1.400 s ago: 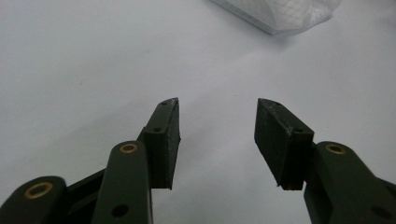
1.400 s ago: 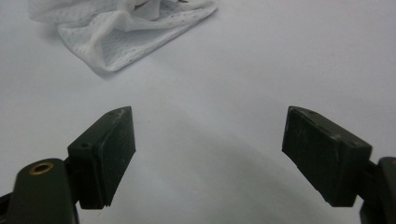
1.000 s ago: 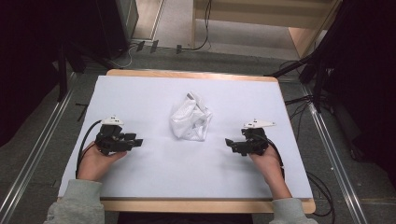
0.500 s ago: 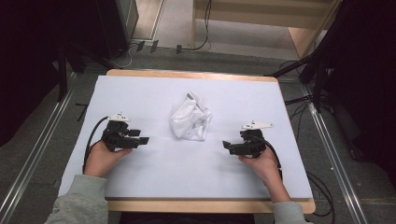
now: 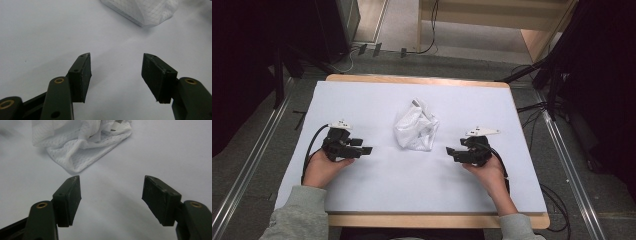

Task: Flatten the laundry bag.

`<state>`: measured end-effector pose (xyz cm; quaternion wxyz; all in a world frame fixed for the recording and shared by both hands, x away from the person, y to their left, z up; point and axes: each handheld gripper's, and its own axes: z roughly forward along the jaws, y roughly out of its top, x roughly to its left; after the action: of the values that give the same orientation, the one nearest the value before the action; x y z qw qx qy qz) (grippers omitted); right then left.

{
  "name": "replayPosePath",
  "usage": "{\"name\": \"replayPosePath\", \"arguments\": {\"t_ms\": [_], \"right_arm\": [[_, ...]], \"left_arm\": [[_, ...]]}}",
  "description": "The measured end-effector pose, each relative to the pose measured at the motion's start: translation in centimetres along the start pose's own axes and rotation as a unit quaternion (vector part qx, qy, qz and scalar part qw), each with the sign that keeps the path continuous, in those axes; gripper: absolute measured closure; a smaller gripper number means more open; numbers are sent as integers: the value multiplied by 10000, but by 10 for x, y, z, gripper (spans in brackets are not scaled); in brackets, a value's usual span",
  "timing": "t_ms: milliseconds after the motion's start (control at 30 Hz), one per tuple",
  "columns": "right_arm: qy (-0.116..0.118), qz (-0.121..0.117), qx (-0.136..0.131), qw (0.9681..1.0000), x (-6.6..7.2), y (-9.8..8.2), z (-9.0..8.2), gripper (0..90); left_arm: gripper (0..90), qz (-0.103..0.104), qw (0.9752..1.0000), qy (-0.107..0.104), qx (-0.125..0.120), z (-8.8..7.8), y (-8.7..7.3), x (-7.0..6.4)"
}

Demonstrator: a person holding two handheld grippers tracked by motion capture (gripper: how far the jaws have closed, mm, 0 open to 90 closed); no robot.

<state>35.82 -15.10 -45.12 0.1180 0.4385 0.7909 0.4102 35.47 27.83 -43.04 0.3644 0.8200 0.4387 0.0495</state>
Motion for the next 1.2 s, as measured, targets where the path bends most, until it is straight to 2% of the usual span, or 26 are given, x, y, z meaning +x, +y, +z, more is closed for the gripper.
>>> {"name": "replayPosePath", "arguments": {"t_ms": [33,100,200,433,567,667,733,867,933,1067,1200], "right_arm": [[19,-111,-16,9999,3,2,0,398],[56,-128,-16,9999,5,2,0,405],[264,-54,75,9996,9,7,0,440],[378,42,-22,9993,13,15,1,472],[429,52,-35,9991,11,27,3,489],[425,36,-8,9991,8,31,6,488],[429,38,-31,9991,6,36,8,489],[501,-41,6,9987,5,46,18,490],[570,-32,-72,9983,5,51,22,484],[632,-134,14,9979,6,56,35,476],[615,-195,-13,9979,8,59,47,465]], "left_arm": [[418,-6,10000,-6,-5,-1,0,0],[417,-7,10000,3,-7,-1,-1,0],[409,10,10000,14,-9,-3,-2,-1],[400,14,9999,-21,98,-1,-4,-1],[393,81,9999,1,128,0,-4,-1],[392,8,9999,8,127,3,-4,1],[393,34,9999,36,161,3,-6,3],[390,-47,9999,-9,91,1,-7,5],[391,-24,10000,0,54,1,-6,5],[393,-33,10000,3,70,4,-5,4],[394,85,9999,1,96,7,-3,0]]}}
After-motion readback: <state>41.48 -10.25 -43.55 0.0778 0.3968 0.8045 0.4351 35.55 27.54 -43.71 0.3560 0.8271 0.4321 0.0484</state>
